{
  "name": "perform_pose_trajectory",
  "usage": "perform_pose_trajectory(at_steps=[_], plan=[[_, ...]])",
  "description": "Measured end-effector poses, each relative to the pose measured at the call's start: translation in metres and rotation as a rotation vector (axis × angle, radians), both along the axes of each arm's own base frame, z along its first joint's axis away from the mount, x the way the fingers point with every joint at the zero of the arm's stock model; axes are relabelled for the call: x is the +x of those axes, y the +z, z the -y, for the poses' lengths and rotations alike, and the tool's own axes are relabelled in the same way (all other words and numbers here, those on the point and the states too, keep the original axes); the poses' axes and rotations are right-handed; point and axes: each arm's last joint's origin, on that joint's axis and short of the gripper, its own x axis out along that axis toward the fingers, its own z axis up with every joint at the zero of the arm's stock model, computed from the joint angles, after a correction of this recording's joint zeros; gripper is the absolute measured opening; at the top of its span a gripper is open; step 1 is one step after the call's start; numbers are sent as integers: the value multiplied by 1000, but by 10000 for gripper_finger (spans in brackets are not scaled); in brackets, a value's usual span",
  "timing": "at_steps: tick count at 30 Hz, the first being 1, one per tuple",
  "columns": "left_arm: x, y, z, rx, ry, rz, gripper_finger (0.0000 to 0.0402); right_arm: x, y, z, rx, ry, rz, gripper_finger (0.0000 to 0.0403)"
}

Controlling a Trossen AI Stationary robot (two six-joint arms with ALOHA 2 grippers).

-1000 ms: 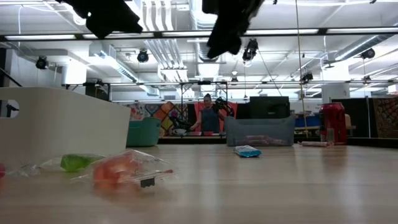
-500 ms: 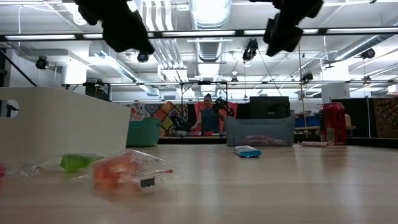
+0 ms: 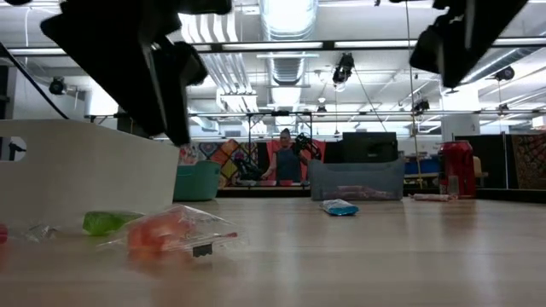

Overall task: Sort candy
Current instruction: Put the green gummy candy into the white bin

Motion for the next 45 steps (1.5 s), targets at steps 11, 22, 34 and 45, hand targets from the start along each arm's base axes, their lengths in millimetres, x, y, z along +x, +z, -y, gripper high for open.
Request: perform_pose_trajectory(at_steps=[11, 22, 34, 45], plan=[[20, -25, 14, 52, 34, -120, 194, -15, -3, -26, -15, -1, -11, 180], [18, -46, 8, 91, 112, -180, 182, -20, -3, -34, -79, -26, 28, 180], [21, -60, 8, 112, 130, -220, 133, -19, -4, -34, -92, -35, 34, 180], [28, -50, 12, 118, 67, -189, 9, -20, -4, -34, -98, -34, 37, 180]])
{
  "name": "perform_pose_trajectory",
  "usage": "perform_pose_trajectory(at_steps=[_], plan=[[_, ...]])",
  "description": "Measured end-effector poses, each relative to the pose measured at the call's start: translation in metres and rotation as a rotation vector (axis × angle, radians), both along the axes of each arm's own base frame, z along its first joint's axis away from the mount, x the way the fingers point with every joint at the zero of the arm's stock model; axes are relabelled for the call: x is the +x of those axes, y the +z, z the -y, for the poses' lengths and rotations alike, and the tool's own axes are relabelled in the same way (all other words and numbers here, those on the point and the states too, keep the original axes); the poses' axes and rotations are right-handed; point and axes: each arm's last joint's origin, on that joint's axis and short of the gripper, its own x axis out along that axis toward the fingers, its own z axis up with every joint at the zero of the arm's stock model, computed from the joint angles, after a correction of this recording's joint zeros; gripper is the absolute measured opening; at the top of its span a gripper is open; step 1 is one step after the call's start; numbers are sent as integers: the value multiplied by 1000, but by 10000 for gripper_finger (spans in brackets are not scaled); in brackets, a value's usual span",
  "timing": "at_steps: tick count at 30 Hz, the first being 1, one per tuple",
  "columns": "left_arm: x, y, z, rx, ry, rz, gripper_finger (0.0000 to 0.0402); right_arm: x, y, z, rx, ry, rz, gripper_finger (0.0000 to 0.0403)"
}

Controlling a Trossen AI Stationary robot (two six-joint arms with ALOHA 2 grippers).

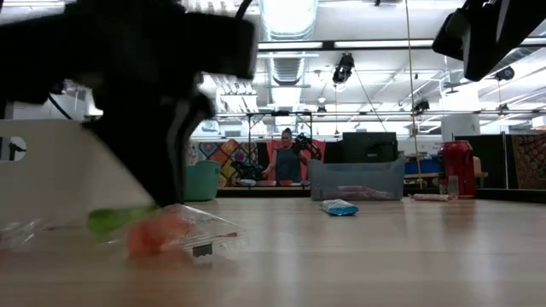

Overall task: Sort candy
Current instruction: Put the green gummy candy into the white bin

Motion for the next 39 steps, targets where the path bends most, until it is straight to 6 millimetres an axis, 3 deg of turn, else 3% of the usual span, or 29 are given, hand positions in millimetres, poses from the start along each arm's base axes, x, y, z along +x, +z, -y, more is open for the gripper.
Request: perform_pose_trajectory(at_steps=[16, 26, 34, 39], plan=[[15, 42, 10, 9, -175, 60, 0, -9, 0, -15, -32, 28, 28, 180], [9, 70, 7, 18, -214, 141, 0, -14, 0, -22, -34, 21, 38, 180], [-14, 108, -3, 66, -206, 172, 0, -14, 0, -21, -31, 13, 35, 180], [-45, 142, -19, 65, -142, 135, 0, -14, 0, -21, -25, 2, 33, 180]])
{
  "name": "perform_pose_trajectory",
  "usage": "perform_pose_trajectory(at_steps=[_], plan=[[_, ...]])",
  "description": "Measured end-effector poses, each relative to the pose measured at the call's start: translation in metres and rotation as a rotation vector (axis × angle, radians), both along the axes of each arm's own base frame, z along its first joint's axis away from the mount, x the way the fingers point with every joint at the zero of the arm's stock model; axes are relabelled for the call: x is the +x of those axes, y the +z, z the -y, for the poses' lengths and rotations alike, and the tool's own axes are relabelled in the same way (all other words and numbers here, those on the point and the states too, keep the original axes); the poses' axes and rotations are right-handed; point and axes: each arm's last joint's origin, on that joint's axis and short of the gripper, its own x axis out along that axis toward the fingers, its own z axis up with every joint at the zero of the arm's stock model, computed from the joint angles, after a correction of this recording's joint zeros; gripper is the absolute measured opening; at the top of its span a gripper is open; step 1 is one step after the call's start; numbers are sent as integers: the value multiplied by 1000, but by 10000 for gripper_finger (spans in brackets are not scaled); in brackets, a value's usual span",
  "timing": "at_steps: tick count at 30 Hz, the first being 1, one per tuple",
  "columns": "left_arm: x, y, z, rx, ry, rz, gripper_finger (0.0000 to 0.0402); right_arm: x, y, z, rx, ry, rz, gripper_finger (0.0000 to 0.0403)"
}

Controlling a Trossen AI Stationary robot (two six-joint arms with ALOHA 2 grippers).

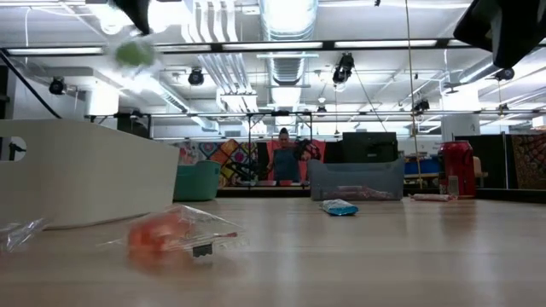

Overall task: Sort candy
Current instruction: Put the green gummy candy into the white bin, then put the white chocolate bar into the green bin

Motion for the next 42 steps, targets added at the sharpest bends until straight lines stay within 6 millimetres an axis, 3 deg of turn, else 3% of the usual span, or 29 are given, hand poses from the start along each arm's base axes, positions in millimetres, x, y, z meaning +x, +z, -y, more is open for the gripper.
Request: perform_pose_trajectory(at_steps=[6, 14, 24, 29, 35, 42], plan=[[-43, 15, -26, 84, 193, -142, 0, 0, 0, 0, 0, -1, -1, 180], [-52, 3, -35, 67, 273, -134, 0, 1, -1, 0, -16, -11, 14, 180], [-41, -2, 18, -25, 119, 123, 0, 18, -11, -10, -105, 55, 136, 180], [-41, 1, 40, -104, 90, 230, 0, 26, -20, -11, -204, 10, 194, 180], [-33, -5, 58, -173, 69, 300, 0, 31, -33, -11, -236, -17, 160, 180], [-20, -28, 70, -162, 79, 284, 0, 30, -35, -15, -148, 28, 100, 180]])
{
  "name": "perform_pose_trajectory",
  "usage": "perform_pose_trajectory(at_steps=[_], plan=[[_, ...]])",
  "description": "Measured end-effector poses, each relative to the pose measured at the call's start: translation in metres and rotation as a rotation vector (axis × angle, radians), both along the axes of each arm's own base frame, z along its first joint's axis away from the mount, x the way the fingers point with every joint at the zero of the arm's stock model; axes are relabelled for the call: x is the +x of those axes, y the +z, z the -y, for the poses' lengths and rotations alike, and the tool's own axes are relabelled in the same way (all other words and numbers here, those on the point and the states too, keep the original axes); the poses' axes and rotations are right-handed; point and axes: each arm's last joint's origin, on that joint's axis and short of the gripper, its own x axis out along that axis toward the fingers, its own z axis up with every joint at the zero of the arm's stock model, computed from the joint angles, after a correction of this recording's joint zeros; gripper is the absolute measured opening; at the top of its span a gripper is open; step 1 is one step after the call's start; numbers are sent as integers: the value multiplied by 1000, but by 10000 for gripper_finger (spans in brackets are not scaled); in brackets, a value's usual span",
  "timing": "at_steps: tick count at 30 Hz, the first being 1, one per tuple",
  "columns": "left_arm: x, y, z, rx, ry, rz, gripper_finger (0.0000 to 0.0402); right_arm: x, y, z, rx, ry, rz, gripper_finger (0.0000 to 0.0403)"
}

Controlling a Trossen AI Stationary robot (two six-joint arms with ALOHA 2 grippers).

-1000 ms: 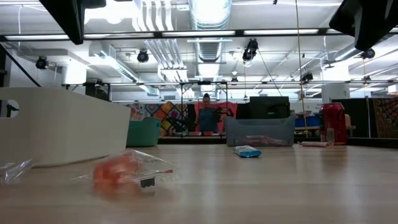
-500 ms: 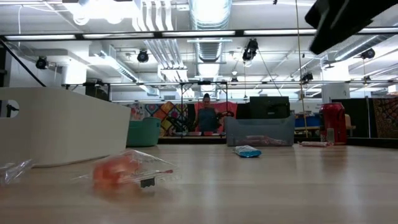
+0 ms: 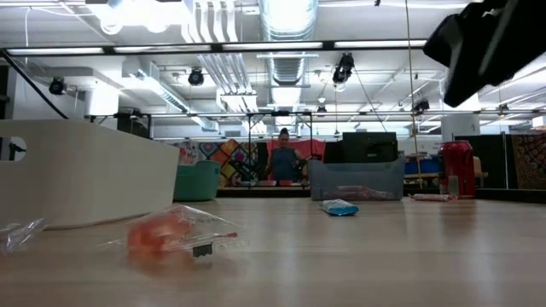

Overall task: Sort candy
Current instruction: Put the white chocolate bar into the green bin

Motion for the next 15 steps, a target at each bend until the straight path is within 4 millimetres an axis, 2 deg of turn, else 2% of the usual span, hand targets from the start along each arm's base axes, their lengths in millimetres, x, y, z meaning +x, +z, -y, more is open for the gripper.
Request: perform_pose_trajectory(at_steps=[8, 11, 15], plan=[[0, -29, 20, -5, 30, -56, 0, -5, -2, -6, 266, -28, -172, 180], [-2, -35, 27, -23, 44, -58, 0, -9, -2, -10, 413, -28, -299, 180], [-1, -39, 31, -35, 46, -52, 0, -18, -3, -16, 491, -59, -423, 180]])
